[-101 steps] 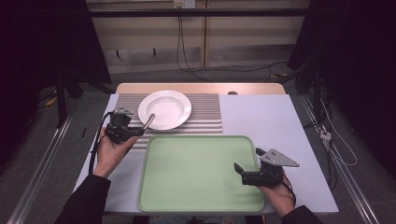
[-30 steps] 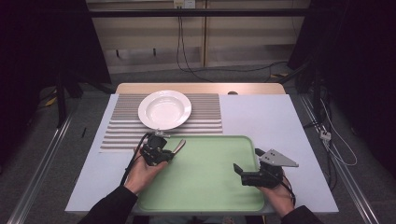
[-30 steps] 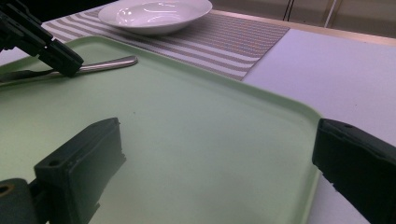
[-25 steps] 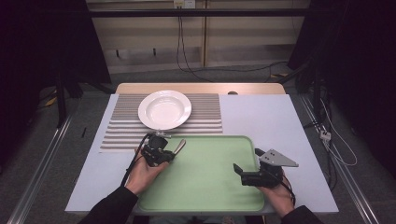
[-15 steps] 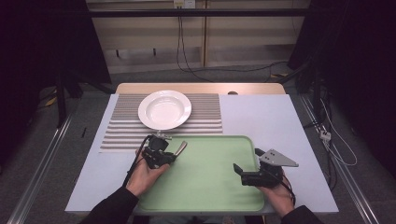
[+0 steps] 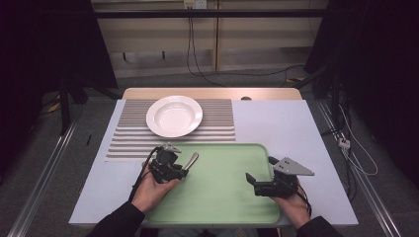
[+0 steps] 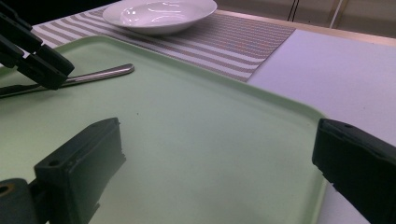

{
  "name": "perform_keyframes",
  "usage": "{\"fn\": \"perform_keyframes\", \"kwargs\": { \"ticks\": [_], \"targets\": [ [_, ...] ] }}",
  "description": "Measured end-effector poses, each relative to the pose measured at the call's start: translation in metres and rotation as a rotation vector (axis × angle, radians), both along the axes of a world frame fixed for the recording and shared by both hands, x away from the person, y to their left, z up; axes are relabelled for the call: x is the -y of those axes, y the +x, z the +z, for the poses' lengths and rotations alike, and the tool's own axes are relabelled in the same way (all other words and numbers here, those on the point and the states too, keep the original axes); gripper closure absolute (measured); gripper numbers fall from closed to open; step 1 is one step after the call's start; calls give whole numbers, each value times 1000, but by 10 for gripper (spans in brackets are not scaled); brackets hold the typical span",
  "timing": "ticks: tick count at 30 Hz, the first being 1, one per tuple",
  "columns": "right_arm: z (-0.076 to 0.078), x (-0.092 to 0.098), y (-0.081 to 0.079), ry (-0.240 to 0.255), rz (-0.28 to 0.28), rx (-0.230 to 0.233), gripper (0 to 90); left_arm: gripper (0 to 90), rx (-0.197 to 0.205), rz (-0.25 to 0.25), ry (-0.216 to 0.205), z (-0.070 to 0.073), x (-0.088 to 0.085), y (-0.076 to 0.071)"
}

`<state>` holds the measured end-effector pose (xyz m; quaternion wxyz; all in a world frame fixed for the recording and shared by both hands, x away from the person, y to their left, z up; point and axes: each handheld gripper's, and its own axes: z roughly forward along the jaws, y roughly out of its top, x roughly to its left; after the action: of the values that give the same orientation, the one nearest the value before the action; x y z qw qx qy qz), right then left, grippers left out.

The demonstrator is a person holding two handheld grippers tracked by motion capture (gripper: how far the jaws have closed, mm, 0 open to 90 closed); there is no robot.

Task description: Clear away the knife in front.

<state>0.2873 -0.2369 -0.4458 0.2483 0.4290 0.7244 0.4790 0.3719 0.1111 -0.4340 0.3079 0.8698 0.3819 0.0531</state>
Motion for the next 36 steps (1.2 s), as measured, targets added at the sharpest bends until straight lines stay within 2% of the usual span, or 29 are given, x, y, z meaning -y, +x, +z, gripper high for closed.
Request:
{"fn": "perform_keyframes", "kwargs": {
  "ticks": [3,5,8,9,10,12,13,15,17,18,20,21,23,24,26,28,31,36],
  "targets": [
    [0,1,1,4,-3,-4,16,426,78,-10,31,5,4,0],
    [0,1,1,7,0,-3,15,288,87,-27,40,6,8,3],
    [0,1,1,7,2,-3,16,203,103,-58,33,6,13,2],
    [0,1,0,8,1,-2,16,192,102,-69,25,6,14,1],
    [0,2,0,8,0,0,16,184,99,-103,13,6,15,0],
    [0,2,-1,9,-3,-3,15,148,122,-132,-12,7,17,-5],
    [0,2,-1,12,-6,-3,16,217,137,-149,-23,8,18,-8],
    [0,3,-1,6,-4,0,15,505,149,-166,-39,8,19,-12],
    [0,3,-2,7,-5,0,15,652,123,-175,-51,6,20,-11],
    [1,2,-3,6,-6,0,16,749,123,-178,-45,4,21,-11],
    [1,3,-3,7,-11,-3,15,873,115,-186,-12,-2,24,-9],
    [1,3,-3,7,-12,0,15,900,111,-185,-2,-4,26,-9],
    [1,4,-4,6,-12,-1,15,900,98,-187,25,-8,28,-7],
    [1,4,-4,5,-12,-1,16,900,100,-189,22,-8,29,-7],
    [1,4,-4,4,-13,-1,16,900,114,-183,43,-8,29,-7],
    [1,4,-5,7,-16,-1,16,900,109,-182,31,-8,28,-6],
    [1,4,-6,5,-17,0,16,900,138,-154,76,-7,26,-4],
    [1,4,-6,6,-18,-2,15,900,126,-141,75,-7,19,1]
  ]
}}
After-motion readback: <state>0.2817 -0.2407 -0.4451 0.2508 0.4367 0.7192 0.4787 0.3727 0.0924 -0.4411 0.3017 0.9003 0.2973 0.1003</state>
